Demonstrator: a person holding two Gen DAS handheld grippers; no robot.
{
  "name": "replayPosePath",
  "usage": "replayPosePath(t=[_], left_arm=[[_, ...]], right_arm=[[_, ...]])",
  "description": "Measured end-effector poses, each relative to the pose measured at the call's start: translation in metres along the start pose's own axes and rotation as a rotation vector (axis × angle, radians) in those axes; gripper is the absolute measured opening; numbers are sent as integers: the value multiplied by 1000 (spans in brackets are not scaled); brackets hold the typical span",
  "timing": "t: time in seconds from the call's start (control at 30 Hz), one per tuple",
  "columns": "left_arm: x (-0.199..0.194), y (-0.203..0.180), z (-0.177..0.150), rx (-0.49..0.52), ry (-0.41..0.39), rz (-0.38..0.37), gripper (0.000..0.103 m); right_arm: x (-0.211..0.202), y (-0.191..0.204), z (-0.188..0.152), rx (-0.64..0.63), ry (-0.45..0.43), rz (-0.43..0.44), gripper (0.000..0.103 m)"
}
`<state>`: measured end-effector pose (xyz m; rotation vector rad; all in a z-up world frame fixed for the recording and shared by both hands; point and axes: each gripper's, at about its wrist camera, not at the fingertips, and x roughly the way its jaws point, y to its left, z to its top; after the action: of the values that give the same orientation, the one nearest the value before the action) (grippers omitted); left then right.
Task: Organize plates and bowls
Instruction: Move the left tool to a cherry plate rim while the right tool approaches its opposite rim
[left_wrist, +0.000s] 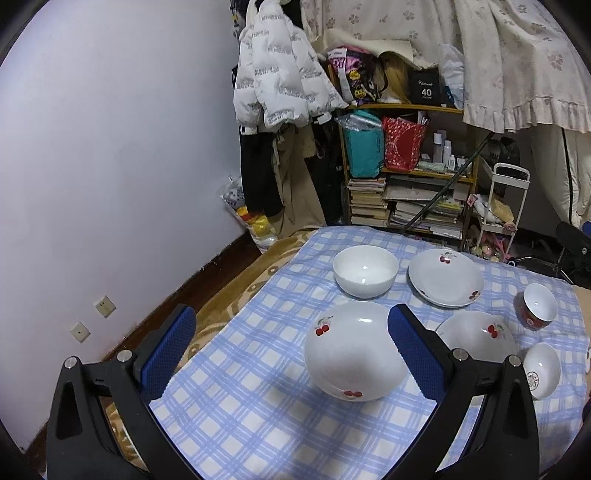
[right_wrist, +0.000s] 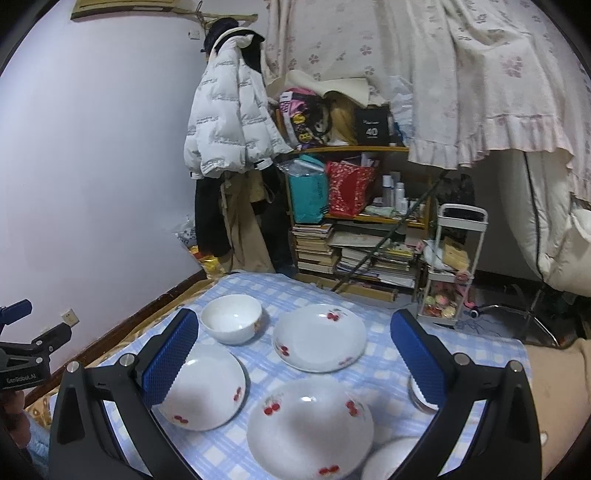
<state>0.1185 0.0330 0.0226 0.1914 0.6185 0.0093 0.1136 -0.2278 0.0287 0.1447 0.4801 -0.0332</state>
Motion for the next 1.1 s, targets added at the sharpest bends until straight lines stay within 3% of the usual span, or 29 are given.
replayPosePath(t=[0.37,0.73,0.8,1.1], left_arm=[[80,15,-17,-20,93,22,102],[156,22,-40,-87,266,-32,102],[165,27,-48,-126,295,-71,102],[206,34,-74,-193,416,-74,102]], right_arm=[[84,36,-3,-53,79,79,103],[148,67,-28,-139,143,136,103],[159,70,-32,-148,155,138,103],[201,77,-65,-162,289,148,99]])
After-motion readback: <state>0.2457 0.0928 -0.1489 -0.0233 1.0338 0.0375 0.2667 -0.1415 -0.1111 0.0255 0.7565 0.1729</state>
